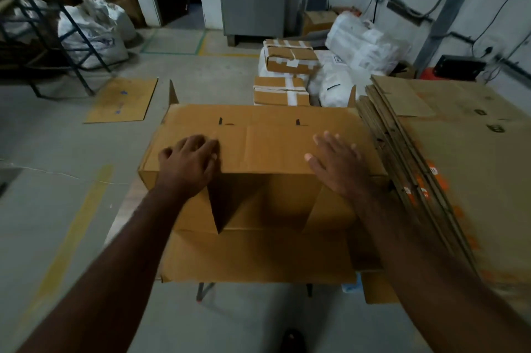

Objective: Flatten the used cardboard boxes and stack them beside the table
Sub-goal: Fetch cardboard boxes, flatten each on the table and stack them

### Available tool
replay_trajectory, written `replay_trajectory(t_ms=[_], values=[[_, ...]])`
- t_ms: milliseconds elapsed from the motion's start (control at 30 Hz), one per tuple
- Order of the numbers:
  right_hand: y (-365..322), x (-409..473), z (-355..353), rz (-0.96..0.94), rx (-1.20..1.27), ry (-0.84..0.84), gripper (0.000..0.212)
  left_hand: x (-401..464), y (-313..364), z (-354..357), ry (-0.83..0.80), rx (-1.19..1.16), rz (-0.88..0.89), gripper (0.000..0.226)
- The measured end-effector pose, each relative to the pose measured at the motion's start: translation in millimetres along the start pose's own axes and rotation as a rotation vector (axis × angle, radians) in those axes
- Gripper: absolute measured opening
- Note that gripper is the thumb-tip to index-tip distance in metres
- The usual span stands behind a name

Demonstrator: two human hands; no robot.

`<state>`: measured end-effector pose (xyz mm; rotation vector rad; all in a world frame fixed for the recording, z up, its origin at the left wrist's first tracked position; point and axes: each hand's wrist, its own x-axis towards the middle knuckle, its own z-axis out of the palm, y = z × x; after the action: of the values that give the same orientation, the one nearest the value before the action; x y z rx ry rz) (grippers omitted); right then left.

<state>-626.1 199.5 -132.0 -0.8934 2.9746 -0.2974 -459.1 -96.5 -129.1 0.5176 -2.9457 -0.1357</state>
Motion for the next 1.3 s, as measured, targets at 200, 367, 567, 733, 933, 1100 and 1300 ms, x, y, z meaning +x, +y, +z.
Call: replay_trajectory(t_ms=[200, 367, 567, 733, 933, 1100, 1300], values=[[-1.5, -0.1, 7.4, 0.014, -0.004, -0.054, 0.071, 0.2, -1.9, 6.1, -0.053, -0.076, -0.032, 0.086], [-0.3, -20.5, 8.5, -0.090, 0.003, -0.027, 0.090, -4.6, -1.0, 10.9, -0.166, 0.057, 0.002, 0.096], [3.4, -76.4, 5.7, 0.065, 0.004, 0.079, 0.078, 1.7, 7.9, 5.0, -0.247, 0.139, -0.029, 0.112], [26.1, -137.3, 0.9, 0.235, 0.026, 0.114, 0.046, -3.7, 14.1, 7.3, -0.186, 0.154, -0.015, 0.116], [85.3, -172.6, -8.1, 0.353, -0.087, -0.069, 0.075, -12.0, 10.3, 8.3, -0.193, 0.184, 0.004, 0.132], [91.9, -143.7, -17.4, 0.354, -0.089, -0.009, 0.069, -11.3, 13.8, 3.2, -0.259, 0.173, -0.042, 0.136], [58.7, -84.4, -19.6, 0.203, -0.043, 0.251, 0.028, -9.2, 34.5, 4.6, -0.250, 0.148, -0.111, 0.111]])
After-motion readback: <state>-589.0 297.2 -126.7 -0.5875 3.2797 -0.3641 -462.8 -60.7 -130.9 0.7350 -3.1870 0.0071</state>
